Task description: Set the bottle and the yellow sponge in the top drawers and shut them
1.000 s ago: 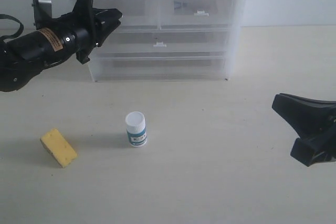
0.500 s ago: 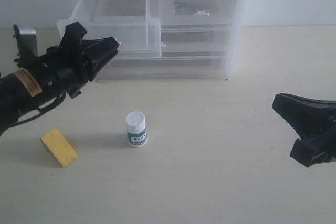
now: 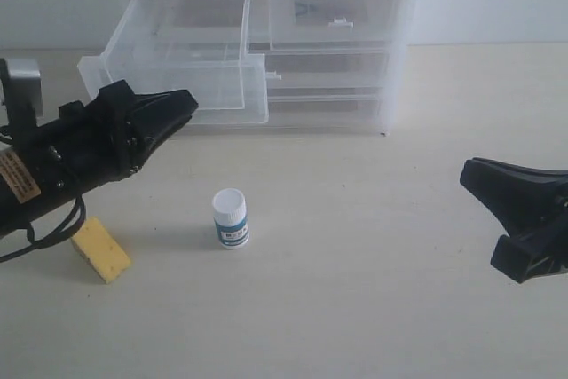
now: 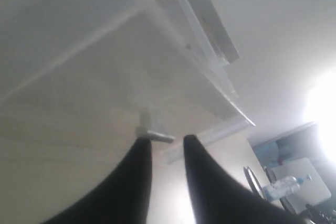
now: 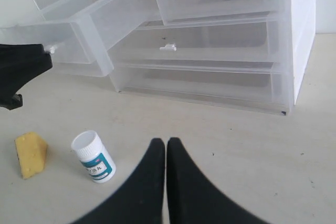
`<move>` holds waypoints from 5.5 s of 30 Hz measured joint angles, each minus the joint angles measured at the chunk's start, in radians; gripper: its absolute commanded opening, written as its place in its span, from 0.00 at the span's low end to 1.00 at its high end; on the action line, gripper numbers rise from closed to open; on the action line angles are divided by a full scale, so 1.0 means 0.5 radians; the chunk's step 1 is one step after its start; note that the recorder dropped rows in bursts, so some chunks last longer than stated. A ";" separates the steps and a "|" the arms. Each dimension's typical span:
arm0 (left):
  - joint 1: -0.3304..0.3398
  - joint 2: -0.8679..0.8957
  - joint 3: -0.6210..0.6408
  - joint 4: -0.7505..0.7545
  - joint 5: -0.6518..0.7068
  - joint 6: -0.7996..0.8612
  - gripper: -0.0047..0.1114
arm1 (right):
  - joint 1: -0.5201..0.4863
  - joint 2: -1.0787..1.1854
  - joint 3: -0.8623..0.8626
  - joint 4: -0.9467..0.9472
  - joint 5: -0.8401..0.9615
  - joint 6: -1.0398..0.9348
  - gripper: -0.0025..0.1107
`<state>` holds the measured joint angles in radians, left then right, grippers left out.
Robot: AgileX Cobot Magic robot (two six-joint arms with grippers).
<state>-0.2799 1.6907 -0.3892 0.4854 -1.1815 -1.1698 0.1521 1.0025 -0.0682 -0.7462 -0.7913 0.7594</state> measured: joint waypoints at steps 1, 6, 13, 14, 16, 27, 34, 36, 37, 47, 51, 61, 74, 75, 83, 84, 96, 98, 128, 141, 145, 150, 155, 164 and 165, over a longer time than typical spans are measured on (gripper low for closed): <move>0.000 -0.004 0.000 0.017 -0.013 0.010 0.49 | 0.000 0.000 0.000 0.000 0.000 0.000 0.03; -0.004 -0.020 0.000 0.183 0.049 0.018 0.54 | 0.000 0.000 0.000 0.000 0.000 0.000 0.03; -0.004 -0.024 0.029 0.849 0.209 0.012 0.47 | 0.000 0.000 0.000 -0.028 0.000 0.000 0.03; -0.004 -0.024 0.051 0.918 0.196 0.009 0.43 | 0.000 0.000 0.000 -0.033 0.000 0.000 0.03; -0.004 -0.024 0.102 1.013 0.151 0.009 0.33 | 0.000 0.000 0.000 -0.069 -0.004 0.000 0.03; -0.004 -0.308 0.267 1.130 -0.030 0.363 0.07 | 0.000 0.008 0.000 -0.331 -0.286 0.096 0.03; -0.004 -1.040 0.270 1.129 0.272 0.369 0.07 | 0.000 0.015 -0.029 -0.608 -0.406 0.304 0.03; -0.004 -1.303 0.270 1.099 0.546 0.356 0.07 | 0.059 0.015 -0.083 -0.739 -0.416 0.426 0.03; -0.004 -1.408 0.272 1.072 0.662 0.356 0.07 | 0.119 0.015 -0.117 -0.779 -0.403 0.483 0.03; -0.004 -2.386 0.272 0.904 1.977 0.340 0.07 | 1.373 0.151 -0.502 -0.427 0.542 0.462 0.06; -0.004 -2.522 0.272 0.821 2.268 0.340 0.07 | 1.825 0.525 -0.790 0.061 0.853 0.062 0.33; -0.004 -2.537 0.272 0.792 2.659 0.280 0.07 | 2.086 1.818 -1.937 0.522 1.149 -0.492 0.95; -0.004 -2.537 0.261 1.477 2.971 -0.441 0.07 | 1.864 2.446 -2.728 0.518 1.473 -0.606 0.95; -0.004 -2.537 0.261 1.487 2.971 -0.454 0.07 | 1.854 2.471 -2.750 0.518 1.479 -0.606 0.92; -0.004 -2.537 0.261 1.508 2.971 -0.480 0.07 | 1.833 2.656 -2.920 0.513 1.555 -0.629 0.03; -0.004 -2.537 0.261 1.508 2.968 -0.480 0.07 | 1.833 2.657 -2.929 0.513 1.555 -0.629 0.03; -0.004 -2.537 0.261 1.536 3.031 -0.506 0.07 | 2.106 2.103 -2.928 0.532 2.484 -0.666 0.03; -0.004 -2.537 0.261 1.536 3.031 -0.512 0.07 | 2.211 1.959 -2.907 0.532 2.604 -0.716 0.03; -0.007 -2.551 0.259 1.538 2.977 -0.534 0.07 | 1.317 1.717 -2.705 0.703 1.629 -0.583 0.86; -0.007 -2.551 0.259 1.538 2.946 -0.534 0.07 | 1.381 1.391 -2.713 0.742 2.177 -0.689 0.07; -0.007 -2.551 0.259 1.538 2.902 -0.534 0.07 | 1.540 1.125 -2.474 0.742 2.238 -0.772 0.07; -0.007 -2.551 0.259 1.538 2.890 -0.534 0.07 | 1.761 1.067 -2.078 0.751 2.098 -0.747 0.07; -0.007 -2.551 0.260 1.538 2.882 -0.534 0.07 | 1.805 1.273 -1.951 0.759 1.828 -0.712 0.07; -0.007 -2.551 0.272 1.538 2.873 -0.534 0.07 | 1.652 1.496 -2.119 0.738 1.695 -0.790 0.07; -0.007 -2.551 0.272 1.538 2.873 -0.534 0.07 | 1.648 1.496 -2.142 0.738 1.695 -0.808 0.07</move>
<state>-0.2832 0.4152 -0.2534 1.2545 0.2552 -1.4370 0.9763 1.7505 -1.1390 -0.3770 0.0562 0.3556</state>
